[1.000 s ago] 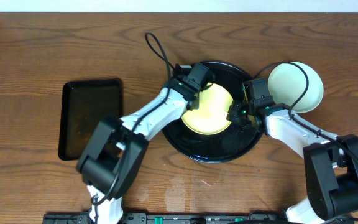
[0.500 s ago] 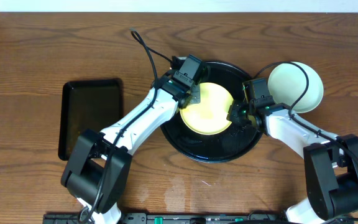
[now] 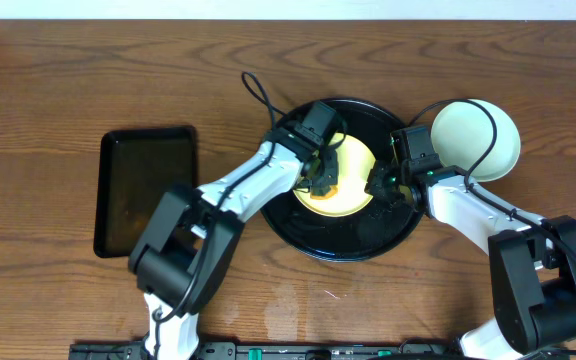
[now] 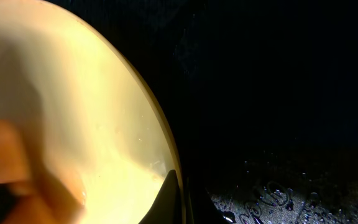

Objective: Clean dirty plates on tray and stack at the side
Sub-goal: 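Keep scrubbing the yellow plate while the right gripper holds its rim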

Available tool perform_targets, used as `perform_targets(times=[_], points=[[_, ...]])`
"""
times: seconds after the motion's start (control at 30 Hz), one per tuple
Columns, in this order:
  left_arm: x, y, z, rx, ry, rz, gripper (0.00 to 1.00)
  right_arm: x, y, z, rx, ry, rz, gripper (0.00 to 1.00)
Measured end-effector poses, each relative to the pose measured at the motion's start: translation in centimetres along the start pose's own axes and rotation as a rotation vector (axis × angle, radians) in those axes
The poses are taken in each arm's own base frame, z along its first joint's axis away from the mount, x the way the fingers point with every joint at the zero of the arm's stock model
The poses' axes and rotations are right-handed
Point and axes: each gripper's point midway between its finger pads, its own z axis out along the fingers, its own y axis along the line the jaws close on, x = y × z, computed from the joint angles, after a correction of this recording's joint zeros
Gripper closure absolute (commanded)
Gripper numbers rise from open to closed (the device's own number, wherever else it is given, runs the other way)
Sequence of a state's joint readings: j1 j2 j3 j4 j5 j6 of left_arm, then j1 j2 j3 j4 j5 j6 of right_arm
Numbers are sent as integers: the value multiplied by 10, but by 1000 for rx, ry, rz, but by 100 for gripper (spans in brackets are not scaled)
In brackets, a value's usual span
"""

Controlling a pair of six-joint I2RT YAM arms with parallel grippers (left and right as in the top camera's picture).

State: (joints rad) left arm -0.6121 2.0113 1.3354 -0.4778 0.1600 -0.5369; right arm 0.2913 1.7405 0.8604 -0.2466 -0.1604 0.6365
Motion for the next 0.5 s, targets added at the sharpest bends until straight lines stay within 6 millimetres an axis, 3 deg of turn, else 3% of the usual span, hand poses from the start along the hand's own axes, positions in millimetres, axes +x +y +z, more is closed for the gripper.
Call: perform_targets(times=[0.23, 0.5], points=[[1, 12, 4, -77, -11, 2, 92, 0, 0, 0, 0, 0, 0, 99], [-9, 52, -6, -310, -92, 52, 92, 0, 0, 0, 1, 1, 0, 99]])
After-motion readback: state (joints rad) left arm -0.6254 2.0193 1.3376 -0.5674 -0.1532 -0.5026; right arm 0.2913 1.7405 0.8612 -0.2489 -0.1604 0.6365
